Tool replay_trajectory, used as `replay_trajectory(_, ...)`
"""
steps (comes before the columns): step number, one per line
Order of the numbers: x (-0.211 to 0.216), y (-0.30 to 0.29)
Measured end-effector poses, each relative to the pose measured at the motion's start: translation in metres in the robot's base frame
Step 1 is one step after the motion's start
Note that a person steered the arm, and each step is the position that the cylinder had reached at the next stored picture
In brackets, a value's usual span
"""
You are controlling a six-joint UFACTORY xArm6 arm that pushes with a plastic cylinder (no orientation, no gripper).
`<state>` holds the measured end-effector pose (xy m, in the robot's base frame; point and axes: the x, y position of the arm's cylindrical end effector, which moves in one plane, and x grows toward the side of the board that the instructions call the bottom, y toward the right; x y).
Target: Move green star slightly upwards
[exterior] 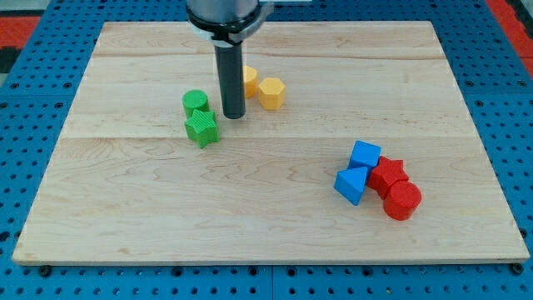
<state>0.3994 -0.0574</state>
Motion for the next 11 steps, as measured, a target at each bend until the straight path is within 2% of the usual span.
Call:
replay_trajectory(2,0.013,-0.103)
replay_trajectory(4,-0.015,-0.016)
replay_trajectory(5,0.034,-0.006)
replay_trajectory(6,0.086,-0.027)
replay_trajectory(7,0.07,-0.083)
replay_trajectory(8,0.036,-0.108)
replay_trajectory(9,0.047,-0.105)
replay_trajectory(10,0.083,-0.075)
replay_trajectory(11,0.077,0.004)
